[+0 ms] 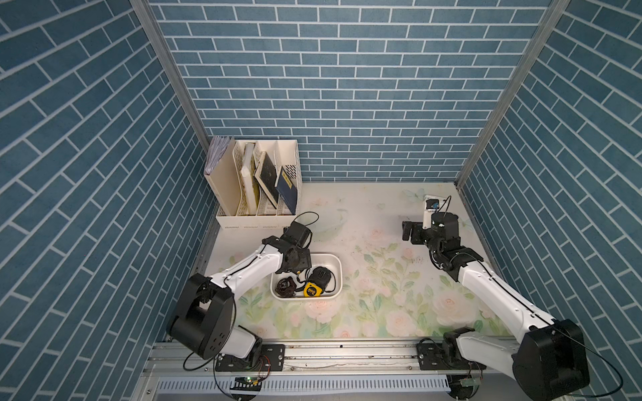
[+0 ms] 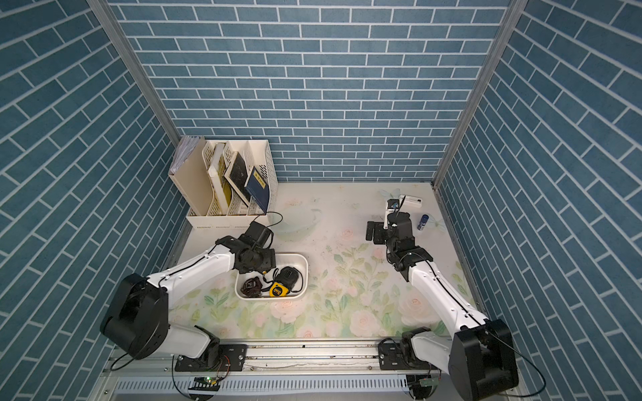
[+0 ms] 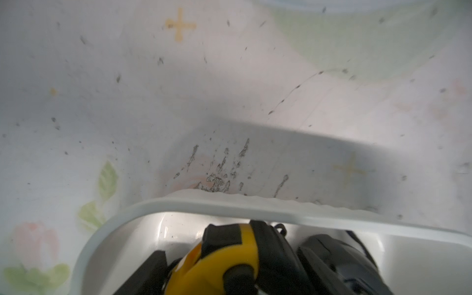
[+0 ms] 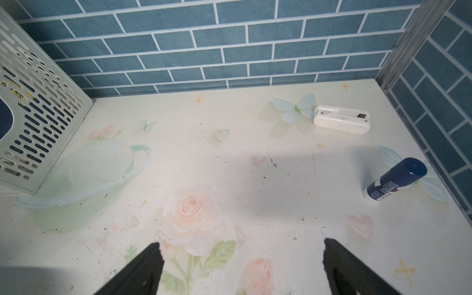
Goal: Take the tape measure out of the storage box
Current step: Pick up the tape measure from the storage box.
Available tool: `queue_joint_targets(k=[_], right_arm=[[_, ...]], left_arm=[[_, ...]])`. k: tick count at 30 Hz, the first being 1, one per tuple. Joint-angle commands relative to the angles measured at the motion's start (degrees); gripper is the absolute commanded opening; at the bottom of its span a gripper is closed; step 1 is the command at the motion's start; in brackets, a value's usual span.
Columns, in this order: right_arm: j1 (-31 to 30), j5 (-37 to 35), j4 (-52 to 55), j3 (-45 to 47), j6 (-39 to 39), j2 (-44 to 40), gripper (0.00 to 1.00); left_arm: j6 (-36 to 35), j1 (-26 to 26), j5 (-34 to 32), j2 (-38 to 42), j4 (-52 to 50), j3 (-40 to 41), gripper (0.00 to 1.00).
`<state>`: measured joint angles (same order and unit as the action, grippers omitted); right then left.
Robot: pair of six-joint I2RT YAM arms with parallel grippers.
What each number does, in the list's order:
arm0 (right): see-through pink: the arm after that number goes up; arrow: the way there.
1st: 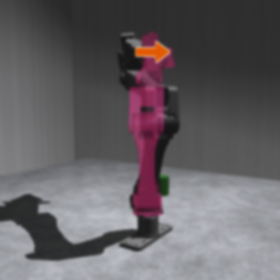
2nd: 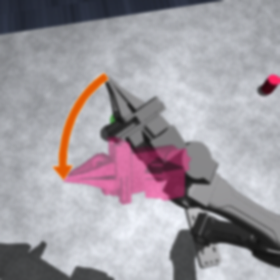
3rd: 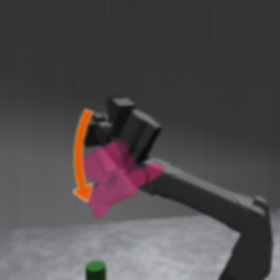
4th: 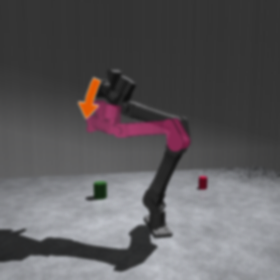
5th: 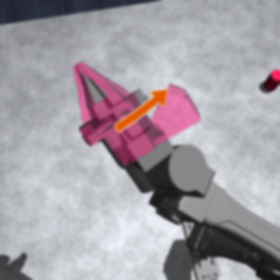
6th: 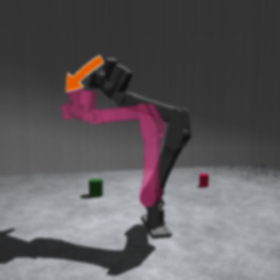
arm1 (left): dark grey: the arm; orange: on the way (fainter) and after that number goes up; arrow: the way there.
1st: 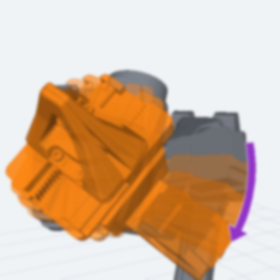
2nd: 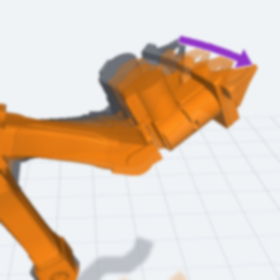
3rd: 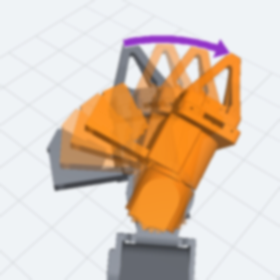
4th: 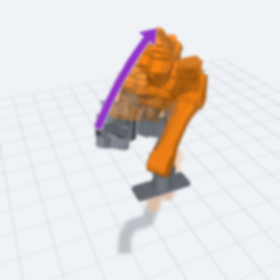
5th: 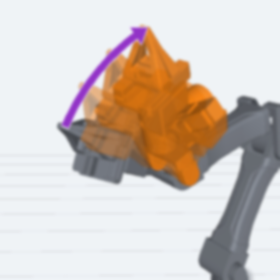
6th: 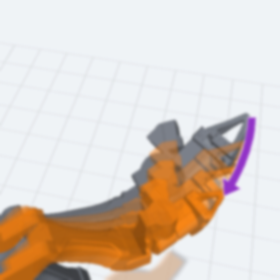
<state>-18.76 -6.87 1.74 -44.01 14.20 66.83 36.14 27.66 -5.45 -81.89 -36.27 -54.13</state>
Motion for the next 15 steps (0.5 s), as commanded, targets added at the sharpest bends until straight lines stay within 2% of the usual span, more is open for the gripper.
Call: queue_joint_targets(k=[1, 8, 15], right_arm=[[-0.34, 1.41, -1.58, 0.67, 2.23, 0.76, 1.0], [-0.73, 5.35, -2.83, 2.06, 4.92, -0.5, 0.97], [-5.3, 14.26, -11.41, 5.8, 12.45, -5.61, 0.91]], left_arm=[[-0.9, -0.17, -0.96, 3.13, -4.98, -4.39, 0.0], [-0.47, -0.15, 2.58, 7.23, -7.76, -12.87, 0.0], [5.98, -0.2, 13.44, 7.34, 3.18, -17.28, 0.0]])
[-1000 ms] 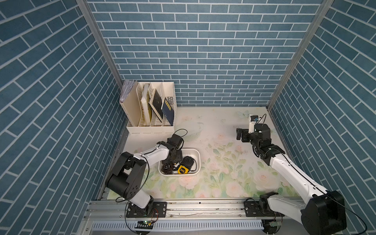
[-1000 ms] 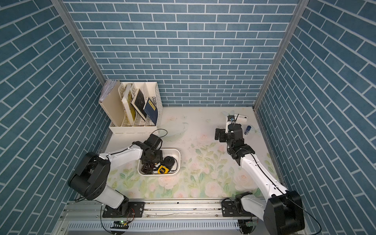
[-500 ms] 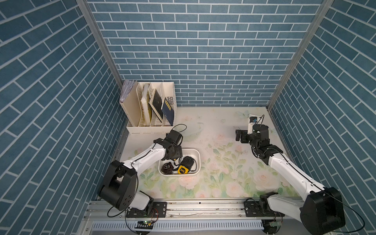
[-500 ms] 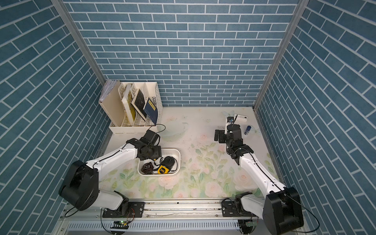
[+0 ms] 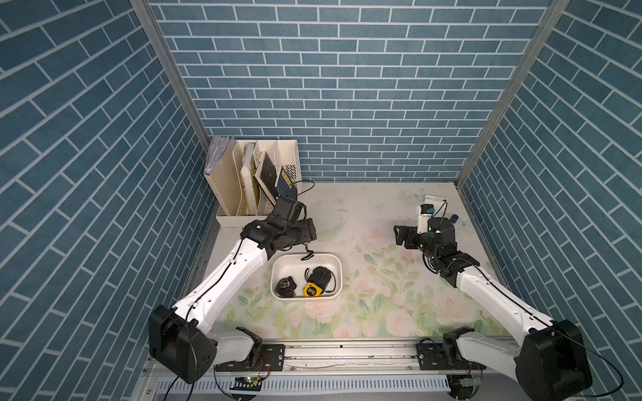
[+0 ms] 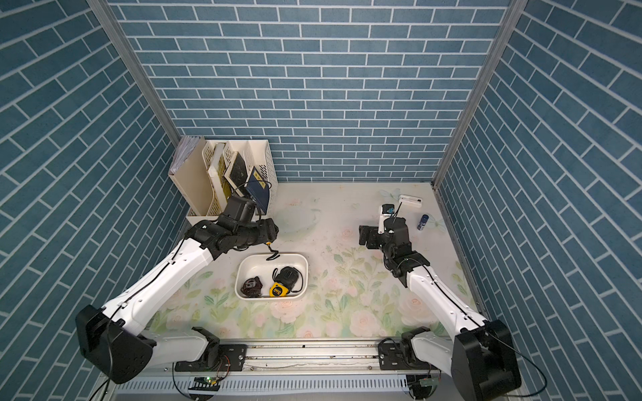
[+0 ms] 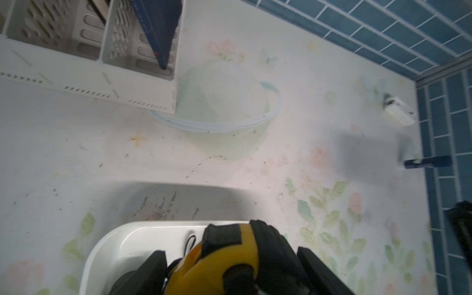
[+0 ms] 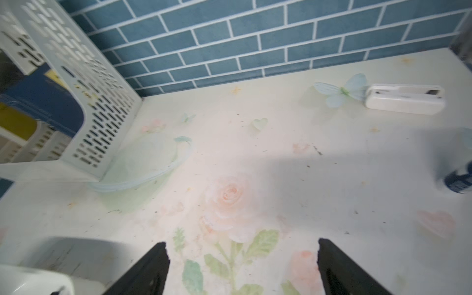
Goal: Take the tape measure out of the storage box
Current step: Pick up the tape measure from the storage box.
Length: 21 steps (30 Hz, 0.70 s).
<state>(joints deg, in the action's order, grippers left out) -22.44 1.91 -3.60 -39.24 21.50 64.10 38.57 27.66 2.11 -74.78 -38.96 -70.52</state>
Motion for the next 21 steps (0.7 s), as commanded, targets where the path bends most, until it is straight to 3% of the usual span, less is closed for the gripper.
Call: queue_joint_targets(k=[1, 9, 21], right_arm=[[-2.4, 6.65, -8.25, 1.62, 6.4, -3.78, 0.9], [-9.54, 9.86, -13.91, -2.24, 7.64, -2.37, 0.85], [-21.85, 3.67, -20.73, -6.35, 3.15, 7.92, 0.83]], left_arm=[[5.17, -0.19, 8.27, 0.26, 8.71, -0.43, 0.0], [15.14, 0.38, 15.25, -2.01, 21.24, 1.19, 0.0], [27.96, 6.07, 14.69, -5.82, 30.45, 3.06, 0.0]])
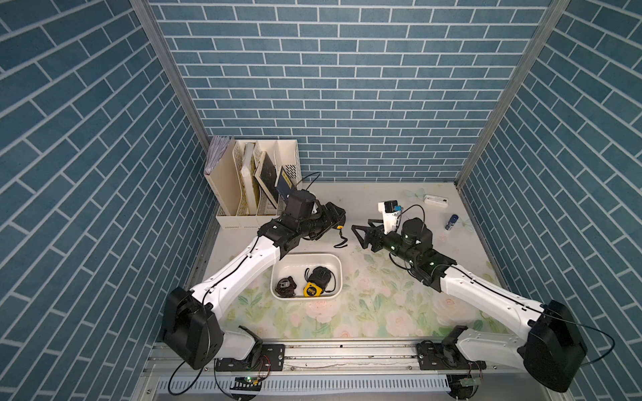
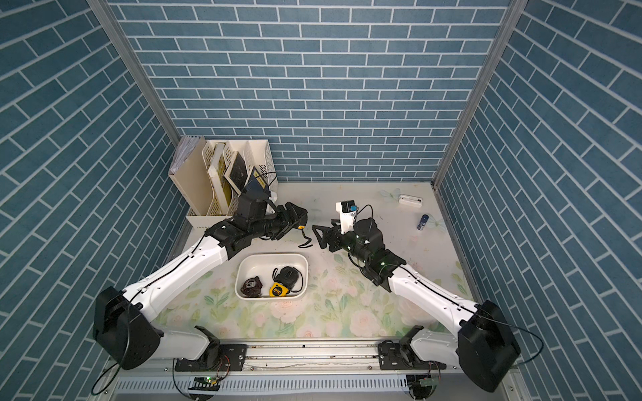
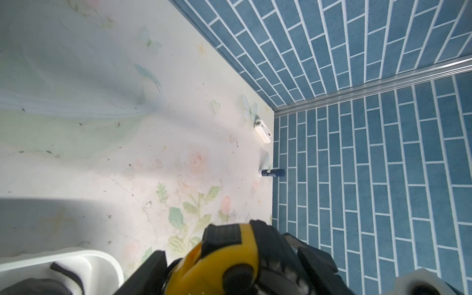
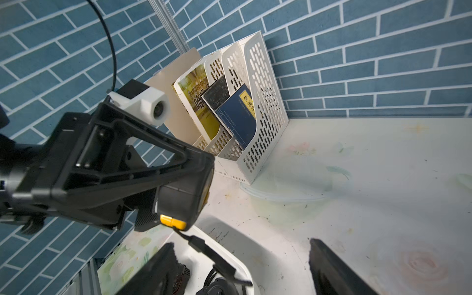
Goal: Take the tape measure out of the storage box
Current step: Pick up the tape measure from the storage box.
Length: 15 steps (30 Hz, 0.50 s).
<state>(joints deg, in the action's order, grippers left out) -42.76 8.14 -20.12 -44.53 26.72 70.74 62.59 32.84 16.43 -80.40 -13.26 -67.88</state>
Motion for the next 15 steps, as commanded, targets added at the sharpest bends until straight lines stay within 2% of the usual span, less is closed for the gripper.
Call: queue_joint_targets(k=[1, 15], right_arm=[[-2.17, -3.21, -4.24, -1.37, -2.36, 2.01, 0.83], [-7.87, -13.15, -8.44, -1.42, -5.27, 4.38, 0.76]], left_arm=[[4.48, 1.19, 0.37, -0.34, 4.99, 0.44, 0.0], [11.95, 3.98, -2.37, 0.15, 7.64, 3.69, 0.0]])
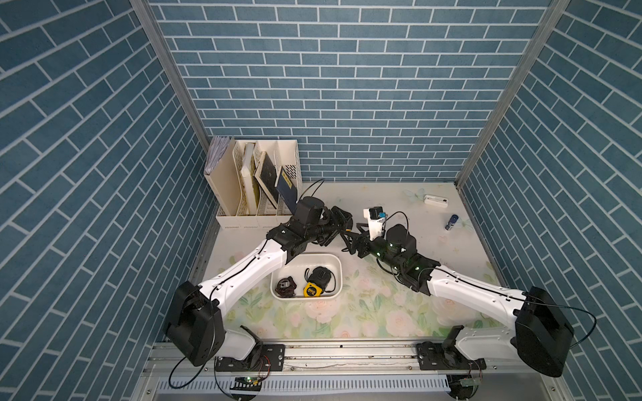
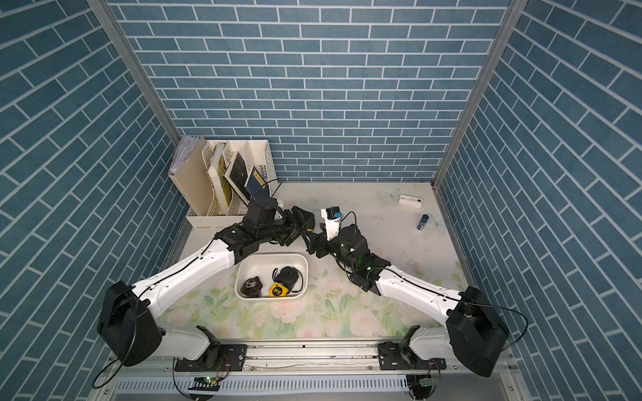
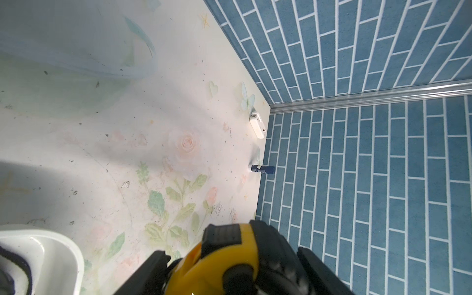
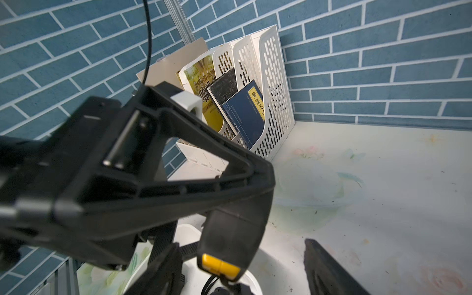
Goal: Take the tape measure out of the storage box
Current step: Pick up the tape measure from the storage box.
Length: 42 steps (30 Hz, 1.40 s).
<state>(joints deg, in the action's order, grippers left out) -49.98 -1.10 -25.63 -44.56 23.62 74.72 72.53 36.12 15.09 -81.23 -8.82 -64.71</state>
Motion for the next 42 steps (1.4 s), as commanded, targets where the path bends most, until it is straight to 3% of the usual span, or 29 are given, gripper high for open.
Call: queue_joint_targets(k=[1, 16, 25, 30, 31, 35, 37, 42], right_arm=[[-0.82, -4.59, -2.98, -1.58, -2.17, 0.66, 0.75], [-2.8, -10.22, -7.91, -1.92, -1.56, 4.74, 0.72], [-3.24, -11.2, -9.17, -1.93, -1.64, 6.11, 0.58], [-3.46, -10.83, -9.11, -2.72, -1.64, 6.83, 0.39], [-3.41, -10.7, -9.17, -2.81, -1.64, 6.92, 0.34], [-3.37, -10.47, -8.18, -3.74, -1.73, 7.44, 0.09], [-3.46, -10.41, -7.96, -3.87, -1.65, 7.46, 0.01], [-3.5, -12.38, -6.01, -3.57, -1.72, 5.97, 0.0]], left_arm=[[2.45, 0.84, -0.88, 0.92, 3.71, 0.75, 0.0], [6.6, 2.11, -1.5, 3.35, 7.62, 3.93, 0.0], [7.34, 2.42, -1.21, 3.99, 7.98, 4.0, 0.0], [7.45, 2.56, -0.38, 3.79, 8.8, 4.06, 0.0], [7.34, 2.59, -0.25, 3.76, 8.87, 4.08, 0.03], [6.83, 2.58, -0.57, 4.24, 8.83, 4.32, 0.31], [6.67, 2.55, -0.68, 4.36, 8.82, 4.37, 0.45], [5.36, 2.13, -0.85, 4.94, 7.89, 4.23, 0.72]])
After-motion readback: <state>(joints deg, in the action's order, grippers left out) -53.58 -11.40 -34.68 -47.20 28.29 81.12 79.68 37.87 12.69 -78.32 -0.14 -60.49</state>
